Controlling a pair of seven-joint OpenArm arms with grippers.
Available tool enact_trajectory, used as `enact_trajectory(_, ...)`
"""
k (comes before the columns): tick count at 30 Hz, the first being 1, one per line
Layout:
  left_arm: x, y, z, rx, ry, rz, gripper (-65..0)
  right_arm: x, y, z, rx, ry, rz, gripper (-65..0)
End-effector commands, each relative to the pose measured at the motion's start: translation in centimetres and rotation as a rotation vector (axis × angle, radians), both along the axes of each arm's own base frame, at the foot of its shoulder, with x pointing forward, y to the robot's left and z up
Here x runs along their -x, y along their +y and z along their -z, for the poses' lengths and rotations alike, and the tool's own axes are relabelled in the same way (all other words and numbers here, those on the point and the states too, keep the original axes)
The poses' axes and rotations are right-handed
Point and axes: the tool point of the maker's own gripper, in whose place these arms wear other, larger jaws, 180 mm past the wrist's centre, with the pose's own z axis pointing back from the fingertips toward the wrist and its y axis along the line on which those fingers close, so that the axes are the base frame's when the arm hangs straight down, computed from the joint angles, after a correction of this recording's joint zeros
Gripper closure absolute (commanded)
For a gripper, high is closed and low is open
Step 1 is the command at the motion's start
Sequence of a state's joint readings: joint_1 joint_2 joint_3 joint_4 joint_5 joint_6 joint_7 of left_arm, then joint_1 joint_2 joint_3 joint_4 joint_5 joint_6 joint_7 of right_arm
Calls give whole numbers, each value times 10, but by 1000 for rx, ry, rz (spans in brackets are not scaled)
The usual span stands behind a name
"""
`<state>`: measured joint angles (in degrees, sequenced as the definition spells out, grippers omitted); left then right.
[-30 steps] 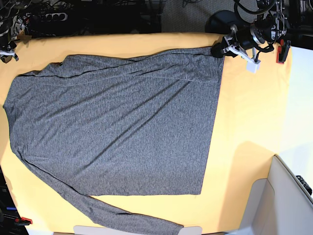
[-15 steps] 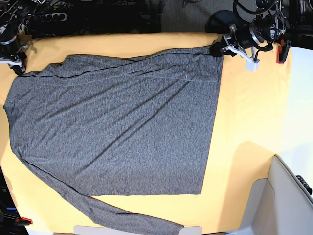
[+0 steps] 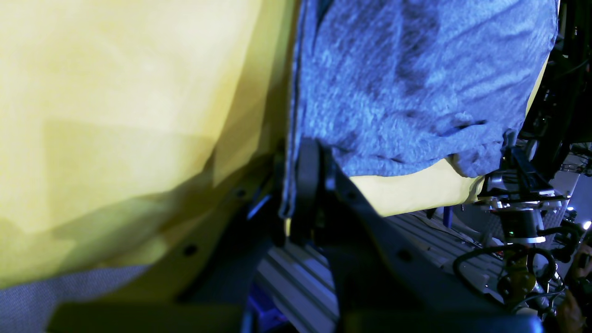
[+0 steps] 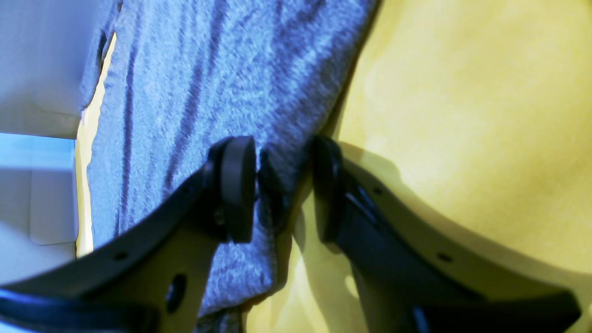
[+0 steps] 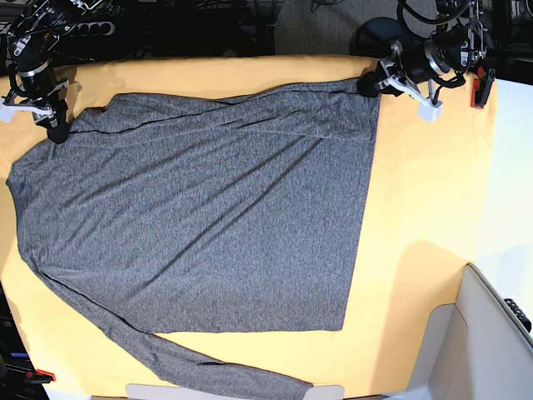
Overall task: Fold the T-shirt properly
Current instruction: 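Lift the held shirt edge with both grippers and drag it further, then lower the held shirt edge back onto the table with both grippers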
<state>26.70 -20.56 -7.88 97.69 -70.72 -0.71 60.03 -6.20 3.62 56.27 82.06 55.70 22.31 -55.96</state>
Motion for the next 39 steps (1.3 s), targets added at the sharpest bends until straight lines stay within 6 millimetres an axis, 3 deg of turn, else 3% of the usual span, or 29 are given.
enact_trajectory(1,2,2,-1,-10,6,16,-3,3,7,5,-38,23,-11,-213)
enact_trajectory(8,-9,1,-6,-9,-18,22,-3,2,5,9,-42,30,-5,-196)
enact_trajectory(12,-9,1,-6,-8,-18,24,-3,-1,8,18,-78,40,-2,0)
enact_trajectory(19,-17,-2,-18,-12,-62,37,-3,-1,9,21,-92,42,0,0)
enact_trajectory(24,-35,-12,-45,-13,-161,71,-3,-26,1,2,-72,-19,-4,0)
enact_trajectory(32,-110,-23,-93,14,-311,167,-3,-90,2,-39,-61,-159,-12,0)
enact_trajectory(36,-141,-20,-97,43,-317,145,-3,-120,3,-48,-25,-149,-24,0)
enact_trajectory(39,-160,-8,-82,74,-264,89,-3,-141,7,-38,-46,-115,-24,0)
